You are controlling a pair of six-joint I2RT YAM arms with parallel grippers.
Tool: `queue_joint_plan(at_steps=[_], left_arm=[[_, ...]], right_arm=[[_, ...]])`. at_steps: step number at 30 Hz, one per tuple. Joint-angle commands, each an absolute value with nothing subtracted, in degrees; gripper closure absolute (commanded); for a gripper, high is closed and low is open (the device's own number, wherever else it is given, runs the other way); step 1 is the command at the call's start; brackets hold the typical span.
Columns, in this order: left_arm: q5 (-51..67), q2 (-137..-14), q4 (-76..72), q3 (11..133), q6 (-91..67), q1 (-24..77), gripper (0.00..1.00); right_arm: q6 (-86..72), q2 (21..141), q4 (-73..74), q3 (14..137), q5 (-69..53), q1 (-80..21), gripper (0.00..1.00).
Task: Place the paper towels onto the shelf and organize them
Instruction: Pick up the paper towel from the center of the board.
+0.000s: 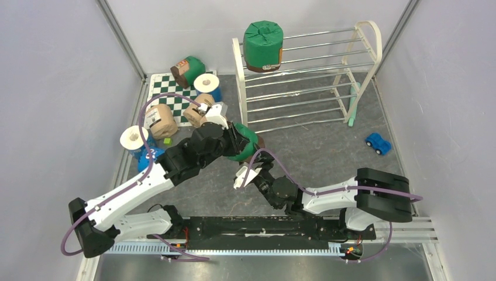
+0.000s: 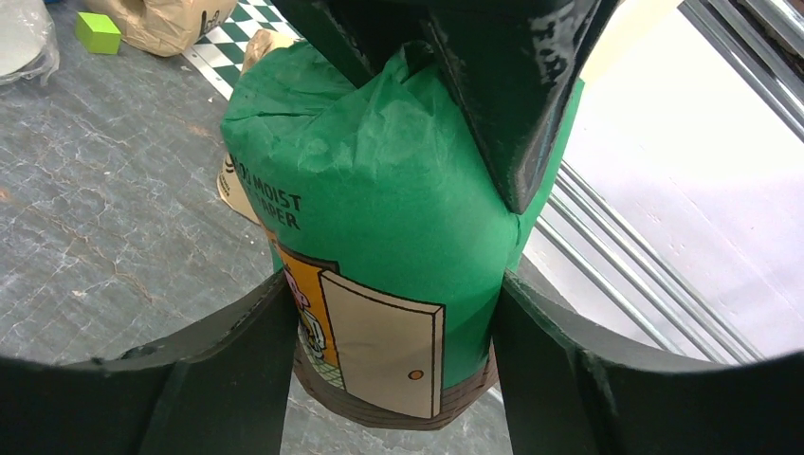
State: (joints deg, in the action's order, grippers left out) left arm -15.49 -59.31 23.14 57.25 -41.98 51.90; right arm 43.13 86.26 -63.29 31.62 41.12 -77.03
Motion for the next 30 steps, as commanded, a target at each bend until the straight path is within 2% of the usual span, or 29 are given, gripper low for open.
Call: queue_joint_plan(at_steps=[1,3,6,10,20,30], left_arm=[[-11.8,-57.4,19.2,59.4,-43.5,53.6,0.67],[-12.3,-57.2,19.9,59.8,-42.7,53.6,0.56],[-13.5,-56.6,21.0,60.7,-41.5,53.6,0.27],[-15.3,-55.3,22.9,62.1,-39.1,53.6,0.07],[-25.2,-50.5,31.3,69.9,-29.5,53.5,0.00],[-41.2,-44.2,34.1,66.8,-20.6,53.3,0.00]], right_arm=[[42.4,83.8,-67.8,29.5,38.8,-76.6,0.39],[41.4,83.3,-67.8,28.7,38.1,-76.5,0.39],[40.2,82.5,-68.2,27.3,37.7,-76.3,0.39],[39.0,81.2,-69.5,24.9,37.1,-76.1,0.41],[34.8,71.2,-65.5,19.5,36.0,-75.8,0.42],[30.7,51.0,-47.1,22.9,33.3,-72.9,0.41]])
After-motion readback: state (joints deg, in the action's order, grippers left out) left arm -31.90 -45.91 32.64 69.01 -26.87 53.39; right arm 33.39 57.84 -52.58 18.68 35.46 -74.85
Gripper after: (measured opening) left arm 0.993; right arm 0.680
